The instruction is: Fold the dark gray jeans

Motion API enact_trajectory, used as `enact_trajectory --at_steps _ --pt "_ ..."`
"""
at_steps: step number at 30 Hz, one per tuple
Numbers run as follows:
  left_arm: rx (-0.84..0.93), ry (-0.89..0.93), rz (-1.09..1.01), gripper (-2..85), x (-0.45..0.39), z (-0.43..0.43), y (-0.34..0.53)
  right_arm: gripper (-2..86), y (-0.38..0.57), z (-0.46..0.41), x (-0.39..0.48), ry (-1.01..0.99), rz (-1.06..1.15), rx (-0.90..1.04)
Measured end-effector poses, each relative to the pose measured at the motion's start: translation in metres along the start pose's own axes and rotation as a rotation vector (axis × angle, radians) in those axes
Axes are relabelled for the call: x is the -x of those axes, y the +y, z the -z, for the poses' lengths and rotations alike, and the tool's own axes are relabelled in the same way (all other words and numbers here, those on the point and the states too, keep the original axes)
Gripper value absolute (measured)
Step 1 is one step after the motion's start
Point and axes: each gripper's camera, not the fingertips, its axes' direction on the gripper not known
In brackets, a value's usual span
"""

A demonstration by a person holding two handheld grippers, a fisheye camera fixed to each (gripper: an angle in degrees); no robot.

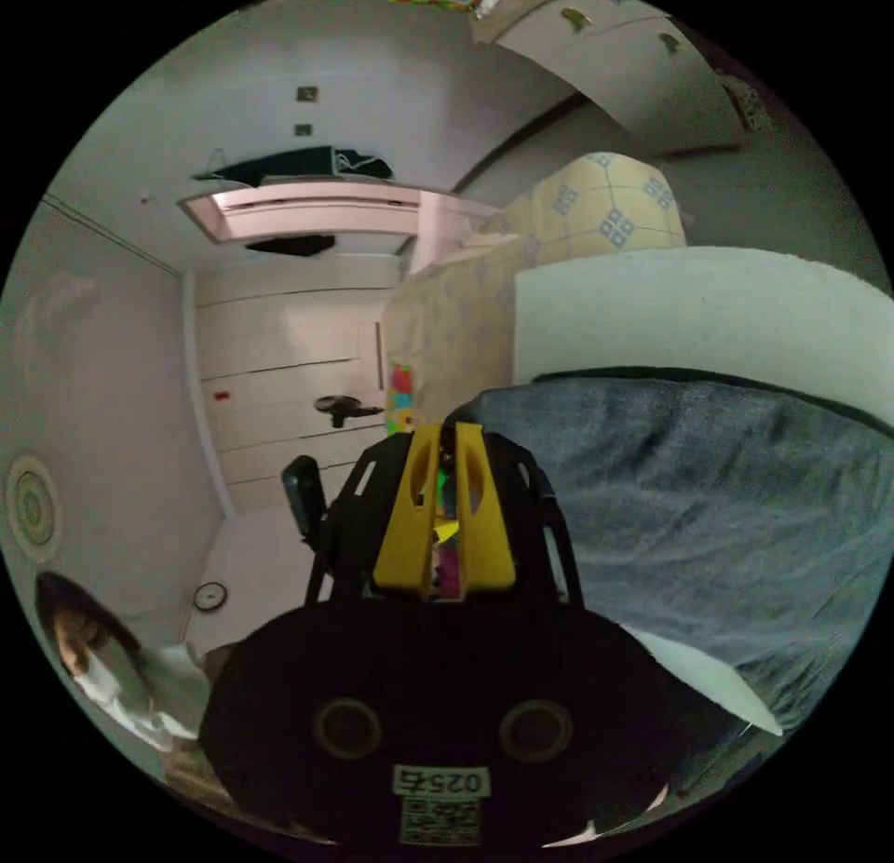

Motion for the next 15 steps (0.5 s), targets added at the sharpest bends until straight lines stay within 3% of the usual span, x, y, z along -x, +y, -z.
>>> enact_trajectory --at_steps 4,8,11,15 --pt "-0.027 -0.017 0.255 -0.9 0.092 -0.028 0.003 4.3 0.017 -0.036 -0.035 0.105 -0.060 0.027" --pt "-0.205 0.095 0.261 0.5 0.114 -0.010 0.035 0.0 0.082 -0.005 -0.035 0.138 0.011 -0.115" --pt "-0.301 0.097 0.160 -0.7 0.101 -0.008 0.056 -0.6 0.167 0.050 -0.013 0.338 0.145 -0.337" --pt "-0.586 0.030 -0.061 -0.9 0.027 0.022 0.094 -0.8 0.323 0.146 0.078 0.694 0.371 -0.825"
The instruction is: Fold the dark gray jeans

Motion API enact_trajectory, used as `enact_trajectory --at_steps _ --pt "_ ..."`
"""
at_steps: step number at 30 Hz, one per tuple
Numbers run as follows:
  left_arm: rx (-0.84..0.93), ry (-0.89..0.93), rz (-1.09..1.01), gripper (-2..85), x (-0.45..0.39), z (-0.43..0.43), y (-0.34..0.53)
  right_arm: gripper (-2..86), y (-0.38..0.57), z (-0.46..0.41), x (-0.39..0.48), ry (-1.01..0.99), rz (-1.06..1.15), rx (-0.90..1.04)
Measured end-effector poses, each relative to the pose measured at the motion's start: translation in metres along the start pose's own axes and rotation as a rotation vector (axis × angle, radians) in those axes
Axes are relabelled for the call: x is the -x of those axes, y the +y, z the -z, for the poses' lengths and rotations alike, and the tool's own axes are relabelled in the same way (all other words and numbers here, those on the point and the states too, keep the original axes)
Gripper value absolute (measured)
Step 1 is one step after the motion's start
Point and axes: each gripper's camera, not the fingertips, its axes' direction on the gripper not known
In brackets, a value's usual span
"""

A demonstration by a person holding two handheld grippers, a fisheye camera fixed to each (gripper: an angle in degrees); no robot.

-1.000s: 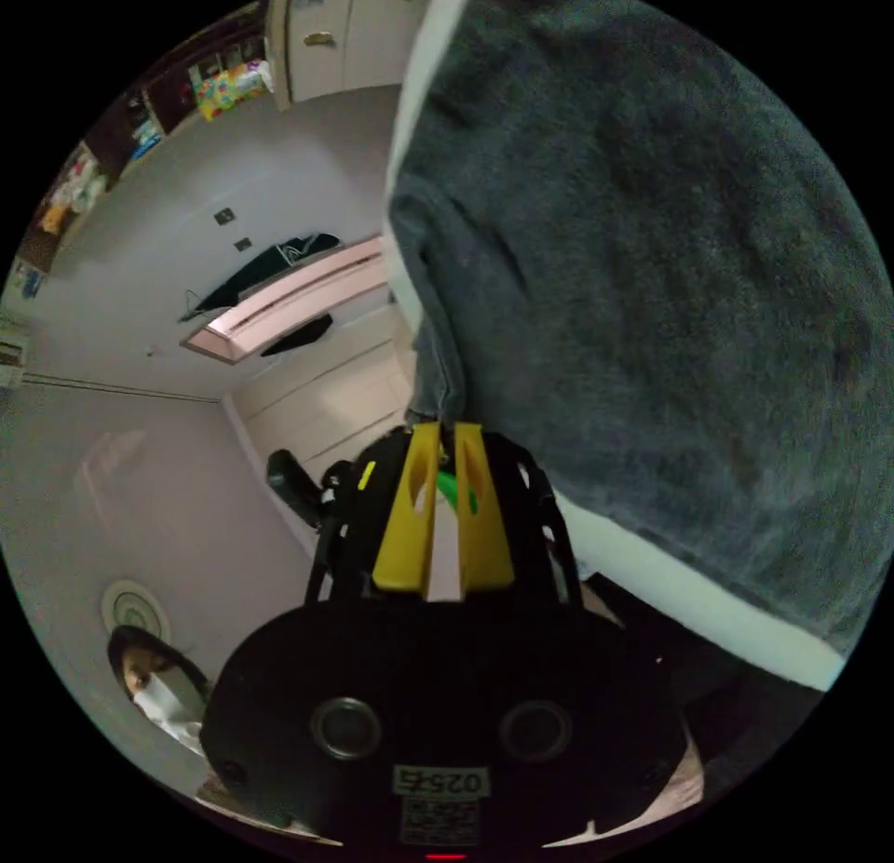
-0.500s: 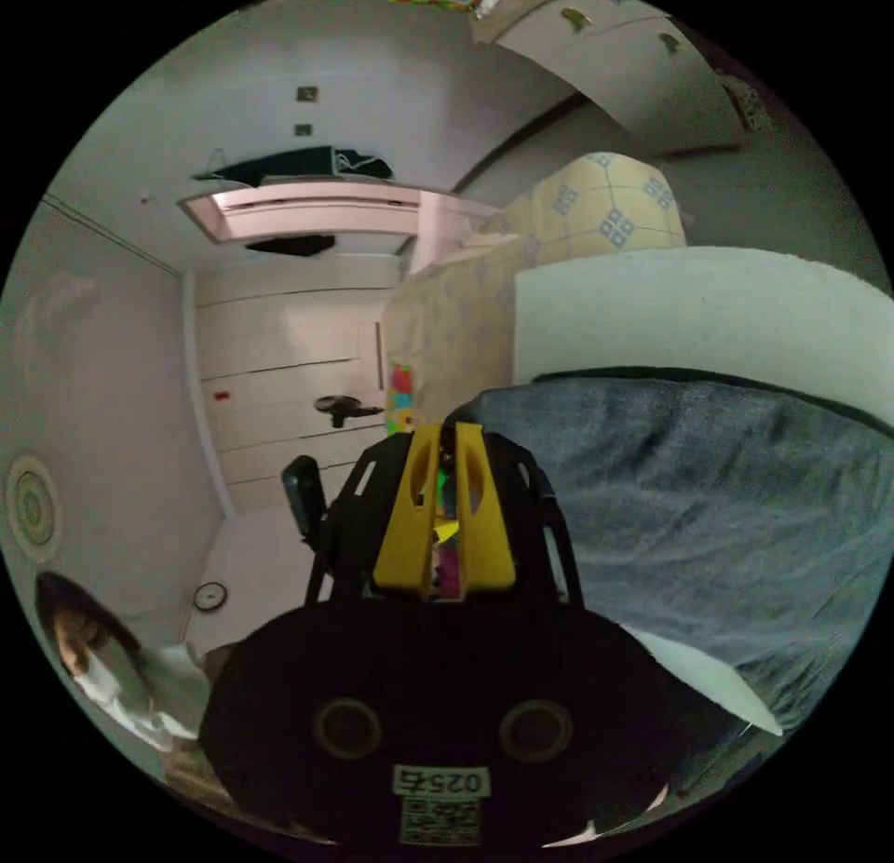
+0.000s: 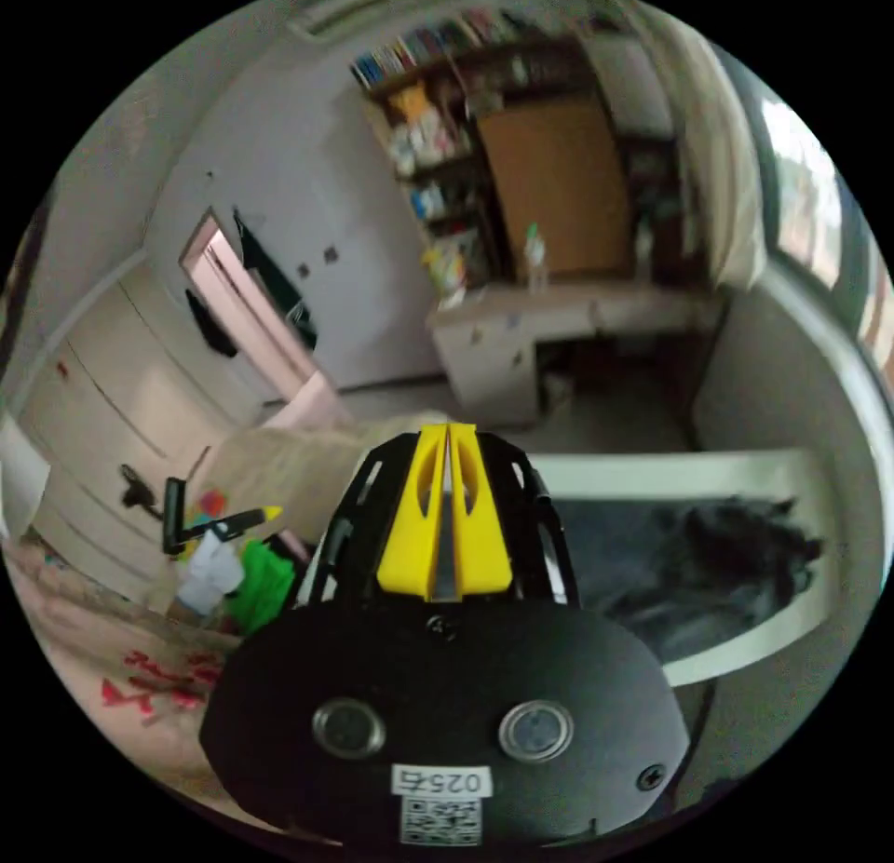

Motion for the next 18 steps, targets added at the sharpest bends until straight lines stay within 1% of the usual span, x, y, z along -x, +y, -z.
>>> enact_trajectory --at_steps 1,2,4,5,6,7,8,9,10,11,13,14,15,16,17,18 --pt "-0.095 0.010 -0.052 -0.9 -0.022 0.011 0.000 -0.8 0.000 0.056 0.011 0.089 0.077 -0.139" --pt "-0.142 0.021 -0.089 -0.9 -0.032 0.013 0.001 -0.8 0.002 0.079 0.016 0.125 0.111 -0.201" --pt "-0.308 0.043 -0.206 -0.7 -0.049 -0.004 0.002 -0.5 0.016 0.149 0.025 0.252 0.172 -0.484" --pt "-0.323 0.044 -0.209 -0.7 -0.047 -0.015 0.001 -0.4 0.021 0.159 0.024 0.277 0.179 -0.556" --pt "-0.286 0.065 -0.178 -0.5 -0.036 -0.045 -0.006 0.0 0.029 0.174 0.018 0.303 0.195 -0.660" --pt "-0.167 0.160 -0.138 -0.2 -0.023 -0.078 -0.016 0.5 0.030 0.182 0.003 0.277 0.182 -0.679" --pt "-0.101 0.212 -0.118 0.0 -0.018 -0.094 -0.021 1.5 0.030 0.184 -0.007 0.264 0.170 -0.672" --pt "-0.004 0.302 -0.114 0.8 -0.015 -0.120 -0.025 3.6 0.030 0.189 -0.033 0.243 0.088 -0.662" --pt "0.008 0.355 -0.142 2.1 -0.023 -0.134 -0.021 7.0 0.035 0.192 -0.066 0.241 -0.015 -0.667" --pt "-0.015 0.357 -0.172 4.2 -0.031 -0.139 -0.016 8.7 0.037 0.193 -0.082 0.250 -0.037 -0.664" --pt "-0.143 0.301 -0.352 11.8 -0.079 -0.157 0.015 11.4 0.051 0.197 -0.157 0.317 -0.108 -0.566" --pt "-0.162 0.291 -0.399 13.5 -0.093 -0.165 0.023 11.5 0.055 0.197 -0.178 0.334 -0.128 -0.528" --pt "-0.154 0.281 -0.461 13.7 -0.121 -0.188 0.038 11.6 0.065 0.196 -0.222 0.360 -0.169 -0.451" --pt "-0.095 0.291 -0.490 14.0 -0.147 -0.219 0.050 11.3 0.076 0.195 -0.270 0.354 -0.224 -0.370" --pt "-0.068 0.304 -0.507 14.1 -0.159 -0.237 0.055 10.9 0.081 0.194 -0.295 0.335 -0.255 -0.328" --pt "-0.012 0.336 -0.539 14.3 -0.181 -0.276 0.066 9.9 0.092 0.191 -0.347 0.278 -0.315 -0.236"
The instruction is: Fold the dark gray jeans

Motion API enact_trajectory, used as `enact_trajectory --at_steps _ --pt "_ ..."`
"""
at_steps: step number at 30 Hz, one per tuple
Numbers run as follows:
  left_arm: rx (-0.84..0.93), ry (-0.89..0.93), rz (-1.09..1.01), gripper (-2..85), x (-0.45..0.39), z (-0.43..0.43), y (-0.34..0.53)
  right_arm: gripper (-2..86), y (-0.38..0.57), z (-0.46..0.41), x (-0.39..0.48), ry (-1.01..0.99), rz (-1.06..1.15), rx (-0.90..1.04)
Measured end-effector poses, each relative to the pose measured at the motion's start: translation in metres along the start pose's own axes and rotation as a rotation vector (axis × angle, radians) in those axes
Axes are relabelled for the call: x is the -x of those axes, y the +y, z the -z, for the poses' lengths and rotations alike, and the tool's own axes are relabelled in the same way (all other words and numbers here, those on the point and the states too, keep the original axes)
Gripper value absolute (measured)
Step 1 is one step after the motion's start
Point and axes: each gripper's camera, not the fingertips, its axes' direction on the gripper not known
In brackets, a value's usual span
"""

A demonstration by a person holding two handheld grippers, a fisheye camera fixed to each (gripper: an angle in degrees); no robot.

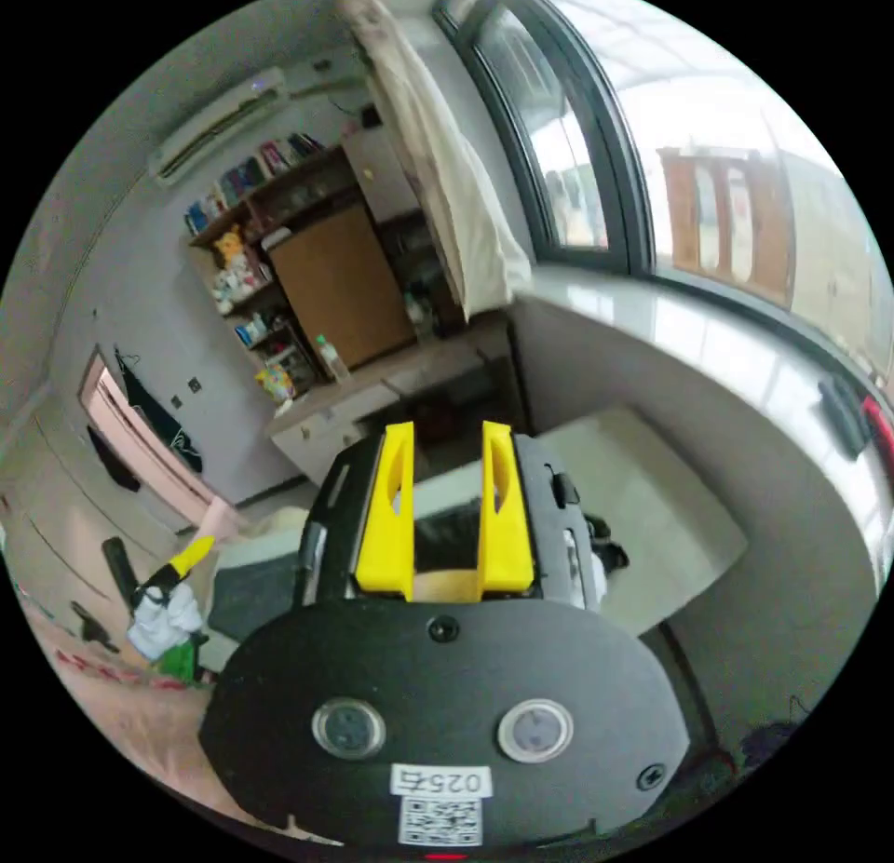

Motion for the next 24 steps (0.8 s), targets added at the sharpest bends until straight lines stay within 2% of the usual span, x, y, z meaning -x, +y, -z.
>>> enact_trajectory --at_steps 2,4,7,11,15,18,20,21,24 --pt "0.063 0.071 0.003 14.6 -0.009 -0.067 -0.002 11.0 -0.007 -0.030 -0.074 -0.092 -0.104 0.203" --pt "0.130 0.161 0.023 14.8 -0.010 -0.150 -0.011 14.2 -0.015 -0.070 -0.159 -0.329 -0.211 0.423" --pt "0.232 0.213 -0.006 14.9 -0.011 -0.230 -0.028 16.5 -0.028 -0.112 -0.228 -0.493 -0.257 0.584" --pt "0.365 0.158 -0.104 14.8 -0.014 -0.290 -0.039 17.0 -0.057 -0.154 -0.273 -0.553 -0.237 0.697" --pt "0.451 0.172 -0.122 14.0 -0.006 -0.340 -0.031 17.0 -0.070 -0.220 -0.300 -0.755 -0.326 0.876" --pt "0.517 0.166 -0.134 13.5 0.000 -0.369 -0.017 13.7 -0.065 -0.251 -0.295 -0.889 -0.383 1.012" --pt "0.535 0.173 -0.128 13.2 0.003 -0.380 -0.010 12.3 -0.067 -0.249 -0.281 -0.979 -0.347 1.039" --pt "0.546 0.170 -0.127 12.9 0.006 -0.384 -0.008 12.2 -0.073 -0.235 -0.267 -0.970 -0.255 1.020" --pt "0.581 0.143 -0.144 12.5 0.012 -0.391 -0.004 12.7 -0.087 -0.181 -0.221 -0.768 0.157 0.891"
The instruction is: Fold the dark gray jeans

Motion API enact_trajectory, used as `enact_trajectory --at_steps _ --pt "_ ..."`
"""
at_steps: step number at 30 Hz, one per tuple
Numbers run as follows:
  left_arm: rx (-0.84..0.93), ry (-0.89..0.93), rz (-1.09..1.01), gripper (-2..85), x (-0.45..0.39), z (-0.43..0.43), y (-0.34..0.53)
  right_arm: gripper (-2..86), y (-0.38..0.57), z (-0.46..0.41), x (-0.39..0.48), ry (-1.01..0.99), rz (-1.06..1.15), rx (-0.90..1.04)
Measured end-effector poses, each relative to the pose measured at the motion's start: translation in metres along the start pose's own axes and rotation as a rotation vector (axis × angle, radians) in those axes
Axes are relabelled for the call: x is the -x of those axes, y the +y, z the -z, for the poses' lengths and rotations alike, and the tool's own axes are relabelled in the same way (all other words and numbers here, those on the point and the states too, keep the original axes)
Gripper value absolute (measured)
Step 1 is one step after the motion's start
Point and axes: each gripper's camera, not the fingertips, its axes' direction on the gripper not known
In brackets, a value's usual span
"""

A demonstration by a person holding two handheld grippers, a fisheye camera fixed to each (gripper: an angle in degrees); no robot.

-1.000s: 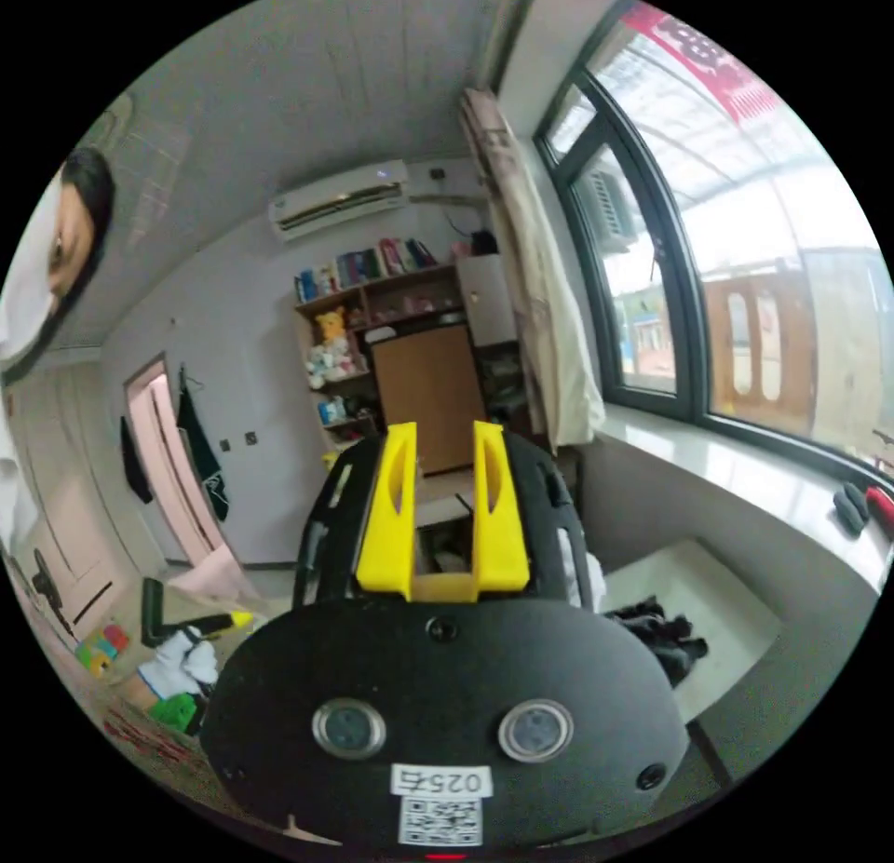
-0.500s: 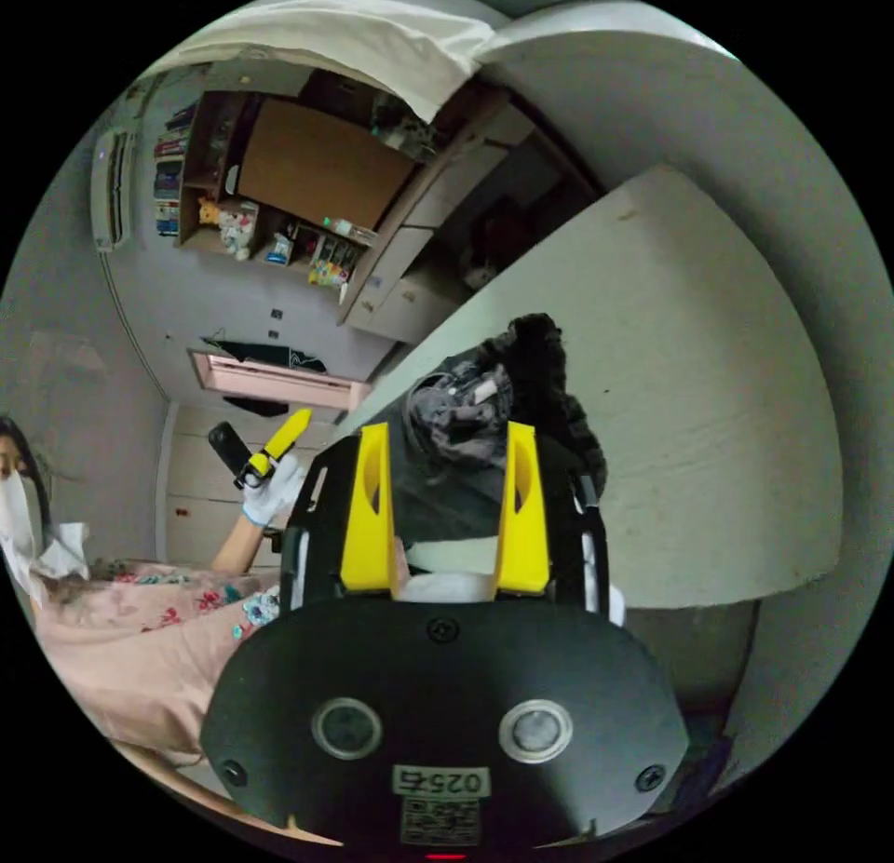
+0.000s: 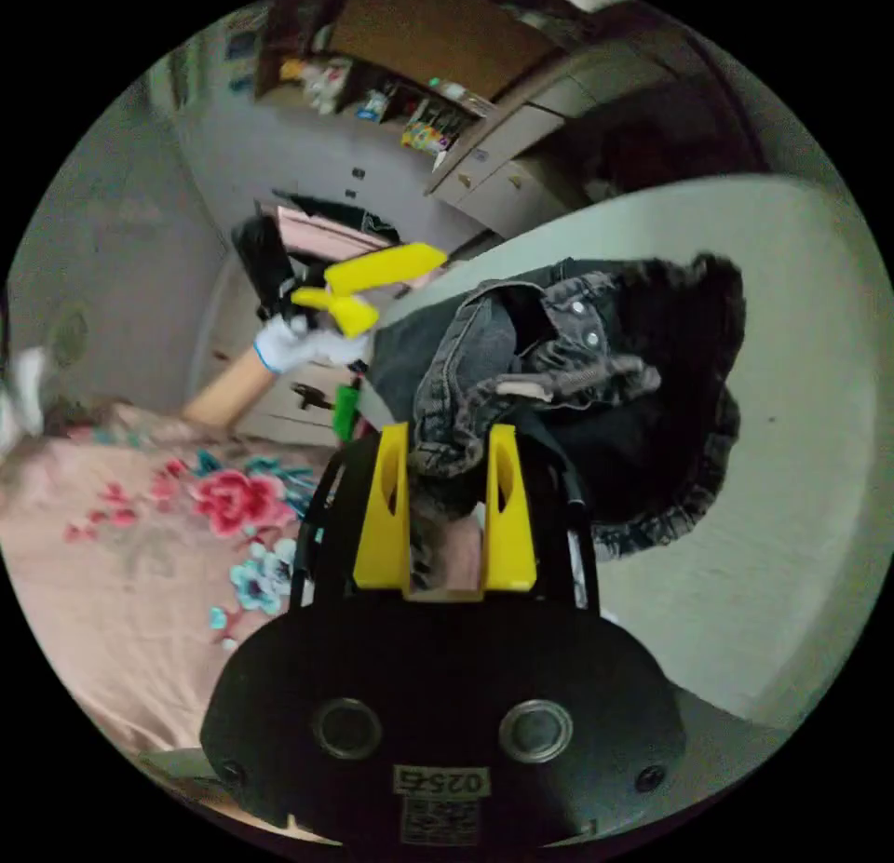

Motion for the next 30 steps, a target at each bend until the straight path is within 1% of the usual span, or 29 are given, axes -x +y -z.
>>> enact_trajectory --at_steps 1,3,4,5,7,8,9,10,11,13,15,16,19,21,23,24,25,27,29,30 --pt "0.015 -0.006 -0.007 12.5 0.002 -0.004 0.000 13.0 0.005 -0.005 0.025 0.161 0.103 0.024" --pt "0.061 0.001 -0.018 12.4 0.006 -0.018 0.000 13.3 0.009 -0.019 0.044 0.335 0.150 0.064" --pt "0.113 0.013 -0.031 12.2 0.008 -0.034 0.000 13.5 0.010 -0.026 0.044 0.385 0.117 0.080" --pt "0.148 0.013 -0.043 11.8 0.008 -0.043 0.002 13.6 0.010 -0.029 0.041 0.385 0.094 0.092" --pt "0.323 -0.023 -0.092 10.2 0.009 -0.086 0.014 13.6 0.010 -0.034 0.021 0.274 0.017 0.146" --pt "0.365 -0.027 -0.096 9.9 0.009 -0.096 0.020 13.5 0.011 -0.033 0.015 0.250 -0.018 0.145" --pt "0.423 -0.031 -0.088 9.5 0.010 -0.113 0.032 13.0 0.012 -0.024 0.002 0.193 -0.090 0.116" --pt "0.438 -0.035 -0.079 9.3 0.010 -0.123 0.045 12.1 0.014 -0.009 -0.011 0.117 -0.157 0.064" --pt "0.436 -0.037 -0.072 9.2 0.010 -0.125 0.051 11.9 0.015 0.000 -0.017 0.071 -0.186 0.030" --pt "0.408 -0.019 -0.003 8.4 0.013 -0.128 0.074 11.0 0.018 0.033 -0.046 -0.106 -0.305 -0.109" --pt "0.372 0.012 0.051 7.2 0.016 -0.125 0.088 10.4 0.016 0.053 -0.068 -0.155 -0.378 -0.177" --pt "0.336 0.036 0.087 6.9 0.017 -0.123 0.095 9.9 0.010 0.059 -0.080 -0.146 -0.416 -0.155" --pt "0.253 0.096 0.163 7.2 0.017 -0.122 0.111 8.8 -0.014 0.063 -0.093 -0.167 -0.418 -0.057" --pt "0.247 0.081 0.171 7.9 0.014 -0.128 0.119 7.9 -0.028 0.063 -0.090 -0.190 -0.396 -0.007" --pt "0.241 0.065 0.148 8.7 0.006 -0.132 0.125 3.7 -0.040 0.065 -0.086 -0.193 -0.382 0.037" --pt "0.249 0.050 0.133 9.5 0.000 -0.134 0.128 2.4 -0.047 0.069 -0.085 -0.229 -0.385 0.061" --pt "0.264 0.022 0.122 10.3 -0.006 -0.136 0.132 1.4 -0.053 0.078 -0.082 -0.290 -0.383 0.026" --pt "0.250 -0.004 0.110 11.8 -0.015 -0.134 0.138 0.7 -0.061 0.098 -0.079 -0.348 -0.410 -0.077" --pt "0.200 -0.032 0.093 13.4 -0.027 -0.129 0.143 0.3 -0.070 0.114 -0.080 -0.367 -0.448 -0.147" --pt "0.180 -0.081 0.047 14.4 -0.040 -0.128 0.144 0.2 -0.078 0.120 -0.081 -0.358 -0.466 -0.157"
